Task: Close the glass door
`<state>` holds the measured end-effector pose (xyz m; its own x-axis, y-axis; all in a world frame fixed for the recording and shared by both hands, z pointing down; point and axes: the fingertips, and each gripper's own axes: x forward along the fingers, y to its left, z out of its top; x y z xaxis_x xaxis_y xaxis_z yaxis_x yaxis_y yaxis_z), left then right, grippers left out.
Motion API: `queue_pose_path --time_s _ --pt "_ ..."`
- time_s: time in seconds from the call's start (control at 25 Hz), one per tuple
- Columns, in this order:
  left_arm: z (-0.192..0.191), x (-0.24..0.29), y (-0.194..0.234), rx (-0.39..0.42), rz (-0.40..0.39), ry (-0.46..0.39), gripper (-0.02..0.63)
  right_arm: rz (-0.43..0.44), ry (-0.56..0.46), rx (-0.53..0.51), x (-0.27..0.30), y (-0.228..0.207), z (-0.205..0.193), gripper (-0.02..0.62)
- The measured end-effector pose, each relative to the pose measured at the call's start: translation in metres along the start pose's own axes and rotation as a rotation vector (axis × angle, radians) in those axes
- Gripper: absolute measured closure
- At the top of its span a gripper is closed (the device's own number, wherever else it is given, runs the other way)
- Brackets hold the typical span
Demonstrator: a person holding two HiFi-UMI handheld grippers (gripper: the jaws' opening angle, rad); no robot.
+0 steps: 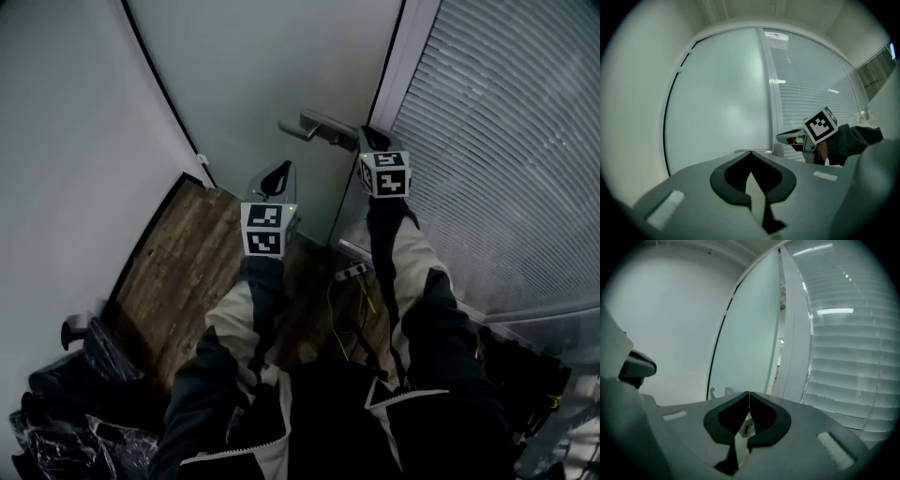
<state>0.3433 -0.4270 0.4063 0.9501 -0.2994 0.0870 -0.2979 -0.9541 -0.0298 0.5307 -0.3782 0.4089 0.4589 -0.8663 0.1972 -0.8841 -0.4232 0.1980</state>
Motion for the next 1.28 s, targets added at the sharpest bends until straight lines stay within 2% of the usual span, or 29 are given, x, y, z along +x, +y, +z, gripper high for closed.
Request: queue_pose_path --time_s 0.16,0.28,0.44,0.6,0.88,1.28 --pt "0.007 -0.016 0.003 -0.001 0.017 -0.028 0.603 0.06 -0.144 0.03 -0.046 0.041 0.035 0.59" --pt "0.006 -0.042 0.011 -0.009 0.045 -0.049 0.603 0.111 -0.201 0.079 -0.085 0.092 0.035 0.589" --pt "-0.014 -0.08 0.031 -0.031 0.111 -0.032 0.603 0.183 -0.184 0.155 -0.106 0.159 0.012 0.591" --pt "-0.026 -0.113 0.053 -0.037 0.154 -0.014 0.603 0.215 -0.133 0.137 -0.104 0.201 0.003 0.592" --pt "-0.025 -0.156 0.07 -0.028 0.178 -0.017 0.603 0.238 -0.126 0.126 -0.116 0.238 0.015 0.592" --pt "-0.027 -0.178 0.068 -0.038 0.175 -0.021 0.603 0.249 -0.127 0.115 -0.134 0.256 0.016 0.593"
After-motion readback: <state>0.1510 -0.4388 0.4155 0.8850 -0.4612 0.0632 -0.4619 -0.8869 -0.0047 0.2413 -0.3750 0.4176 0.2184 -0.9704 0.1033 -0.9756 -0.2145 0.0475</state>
